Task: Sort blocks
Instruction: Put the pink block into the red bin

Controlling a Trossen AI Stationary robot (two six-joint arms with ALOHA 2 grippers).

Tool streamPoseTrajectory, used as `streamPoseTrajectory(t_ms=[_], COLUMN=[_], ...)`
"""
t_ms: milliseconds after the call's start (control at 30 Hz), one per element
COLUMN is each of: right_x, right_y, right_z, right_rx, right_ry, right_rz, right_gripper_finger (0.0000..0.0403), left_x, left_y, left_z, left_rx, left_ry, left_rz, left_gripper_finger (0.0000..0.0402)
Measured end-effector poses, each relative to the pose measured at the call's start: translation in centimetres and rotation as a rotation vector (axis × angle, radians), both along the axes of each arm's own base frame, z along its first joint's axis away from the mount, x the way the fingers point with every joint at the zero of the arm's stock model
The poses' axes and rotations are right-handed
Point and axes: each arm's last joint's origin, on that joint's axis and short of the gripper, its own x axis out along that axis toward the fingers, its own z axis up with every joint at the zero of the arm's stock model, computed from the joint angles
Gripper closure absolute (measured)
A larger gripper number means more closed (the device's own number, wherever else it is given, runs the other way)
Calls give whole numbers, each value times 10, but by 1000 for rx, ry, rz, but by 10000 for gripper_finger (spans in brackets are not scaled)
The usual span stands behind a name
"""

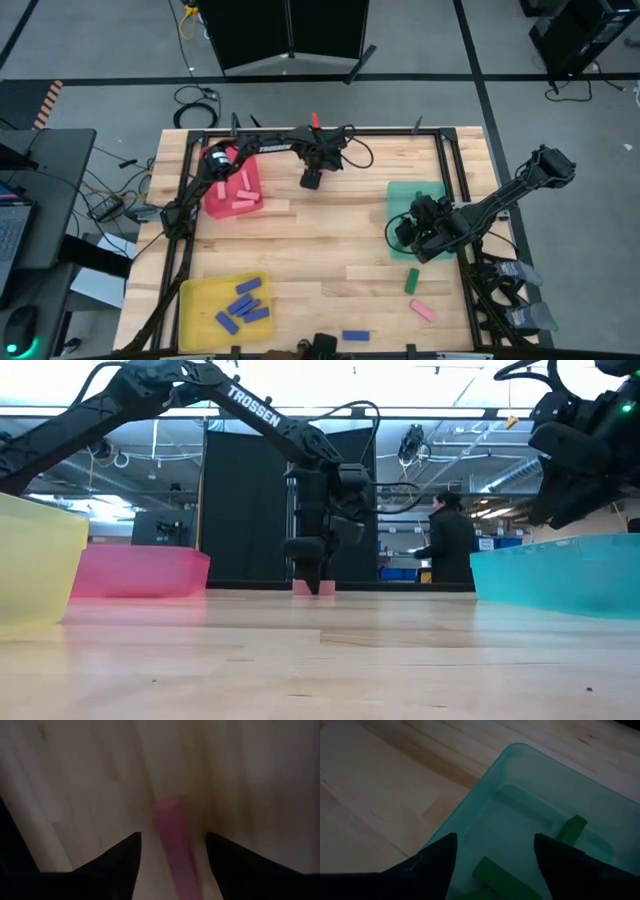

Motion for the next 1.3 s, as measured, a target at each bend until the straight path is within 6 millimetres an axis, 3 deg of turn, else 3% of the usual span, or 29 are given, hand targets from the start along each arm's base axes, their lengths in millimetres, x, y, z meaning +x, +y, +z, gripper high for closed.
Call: streamPoseTrajectory(t_ms=[267, 567, 767, 933, 1067, 1200, 1300], right_x=[0, 0, 0, 0, 1, 1, 1], right_y=[0, 0, 0, 0, 0, 1, 1], right_z=[0, 0, 0, 0, 0, 0, 0], right_rx=[-1, -1, -2, -4, -1, -1, -5], right_ry=[1, 2, 2, -1, -7, -8, -1], right_rz=[5, 5, 5, 5, 5, 9, 17], right_gripper_finger=[128, 128, 128, 128, 128, 128, 131], left_x=[-8, -7, -6, -6, -13, -35, -63], left_y=[13, 13, 9, -6, -26, -51, -69], left_z=[1, 1, 8, 44, 93, 145, 174], left_rx=[-88, -92, -78, -36, -37, -47, -73], left_ry=[-38, -50, -71, -164, -279, -417, -490], left_rz=[131, 160, 215, 265, 294, 333, 402], left_gripper_finger=[260, 342, 343, 343, 343, 343, 343])
